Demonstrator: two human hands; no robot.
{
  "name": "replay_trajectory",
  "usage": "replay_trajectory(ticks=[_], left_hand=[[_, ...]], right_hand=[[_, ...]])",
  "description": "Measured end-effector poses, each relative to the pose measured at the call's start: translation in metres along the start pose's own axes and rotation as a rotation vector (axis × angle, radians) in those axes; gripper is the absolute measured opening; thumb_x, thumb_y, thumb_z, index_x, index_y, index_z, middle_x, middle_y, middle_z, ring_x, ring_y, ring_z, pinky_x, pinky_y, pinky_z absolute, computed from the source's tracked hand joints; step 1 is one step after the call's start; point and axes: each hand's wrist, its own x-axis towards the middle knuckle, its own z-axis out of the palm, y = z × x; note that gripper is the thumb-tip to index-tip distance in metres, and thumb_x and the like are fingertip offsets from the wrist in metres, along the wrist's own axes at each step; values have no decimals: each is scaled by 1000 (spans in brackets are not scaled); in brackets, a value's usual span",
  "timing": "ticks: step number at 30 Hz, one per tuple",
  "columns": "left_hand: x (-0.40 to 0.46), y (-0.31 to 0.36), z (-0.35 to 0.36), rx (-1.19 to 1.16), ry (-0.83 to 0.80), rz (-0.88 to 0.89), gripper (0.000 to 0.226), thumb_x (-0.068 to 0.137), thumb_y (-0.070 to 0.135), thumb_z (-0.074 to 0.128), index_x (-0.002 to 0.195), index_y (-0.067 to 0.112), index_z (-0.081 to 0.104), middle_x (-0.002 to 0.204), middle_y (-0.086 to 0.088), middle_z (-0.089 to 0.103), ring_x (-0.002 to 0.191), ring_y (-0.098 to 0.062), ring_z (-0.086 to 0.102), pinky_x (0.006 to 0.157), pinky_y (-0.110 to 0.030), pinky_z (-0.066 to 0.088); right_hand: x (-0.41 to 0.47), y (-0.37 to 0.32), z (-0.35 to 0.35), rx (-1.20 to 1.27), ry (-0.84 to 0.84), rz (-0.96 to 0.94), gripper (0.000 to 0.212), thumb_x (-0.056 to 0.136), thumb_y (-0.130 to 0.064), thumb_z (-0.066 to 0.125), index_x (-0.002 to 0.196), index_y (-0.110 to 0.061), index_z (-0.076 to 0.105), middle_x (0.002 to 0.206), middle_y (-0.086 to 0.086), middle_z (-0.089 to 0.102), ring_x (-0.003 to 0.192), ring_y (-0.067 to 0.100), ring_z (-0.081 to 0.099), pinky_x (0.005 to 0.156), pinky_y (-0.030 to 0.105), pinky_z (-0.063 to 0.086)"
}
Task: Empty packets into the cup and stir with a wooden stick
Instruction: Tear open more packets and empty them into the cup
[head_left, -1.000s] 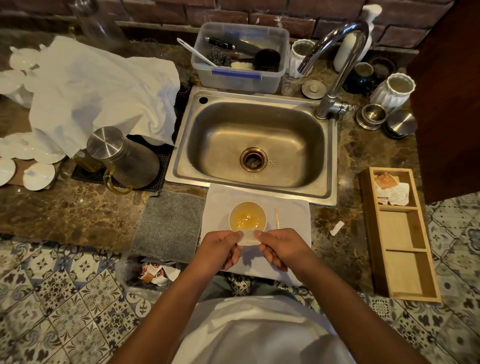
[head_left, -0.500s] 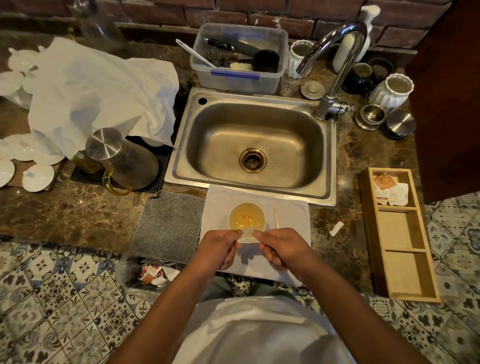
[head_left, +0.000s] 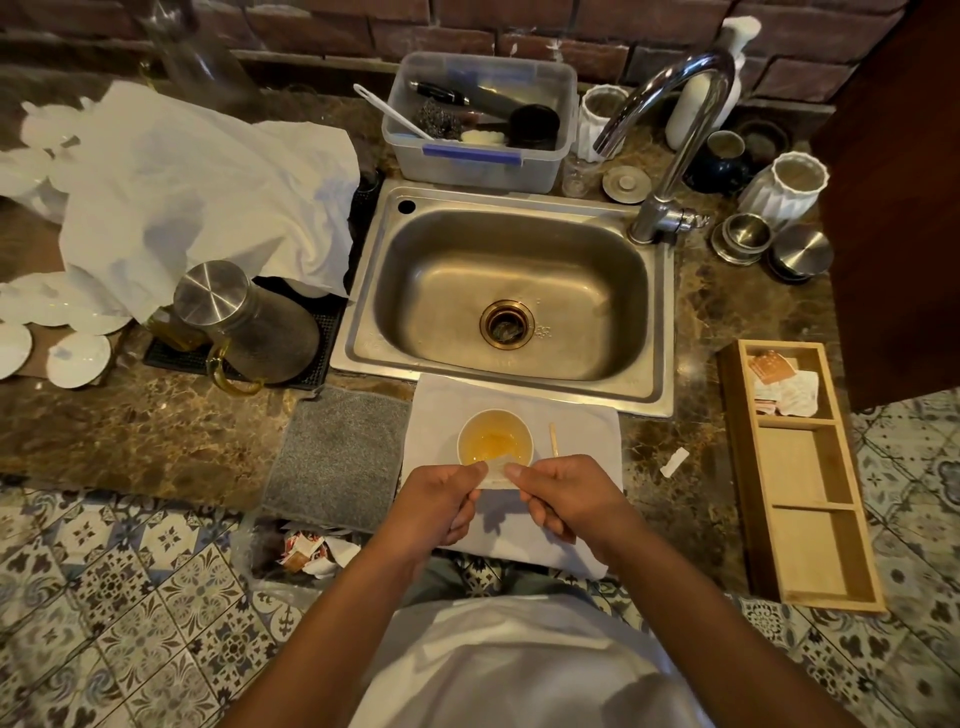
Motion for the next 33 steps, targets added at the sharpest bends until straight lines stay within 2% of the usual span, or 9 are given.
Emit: replay_trajectory(ticks=[11,16,20,26,30,33], left_hand=[[0,-2,7,48,33,27,42,102,21,57,63,6,49,41,-3,33,35,-11,20,40,-20,18],[0,-5,12,33,56,29,45,103,18,55,59,9,48,38,2,34,34,-9,20,39,-19,20],[0,-4,13,31,67,31,41,103,17,55,63,5,50,39,1,35,34,-9,22,39,-19,21],[-3,-4,14,38,62,44,36,102,17,56,70,2,53,42,-2,34,36,-10,21,41,-21,18],[-3,-6,14,40,62,38,38,103,17,56,68,3,51,41,-1,34,35,-9,21,41,-21,19],[-2,-7,15,45,73,48,40,103,19,56,66,3,51,41,0,34,36,-10,22,42,-22,19]], right_hand=[[5,0,-2,88,-40,89,40,94,-34,72,59,-16,62,47,3,50,35,11,34,37,18,26],[4,1,3,139,21,48,36,96,-19,68,62,-10,61,46,2,52,39,14,38,41,25,28],[5,-1,7,184,27,27,31,97,-9,62,66,-7,61,49,5,53,42,18,38,41,27,30],[4,0,7,73,113,-23,34,95,-15,68,62,-9,61,44,0,53,37,13,38,40,25,30],[3,-2,4,104,83,-48,34,95,-13,69,62,-10,63,44,0,54,36,12,38,38,24,31],[9,5,4,-23,163,-43,29,90,-8,69,62,-11,63,46,0,55,37,12,42,44,26,36]])
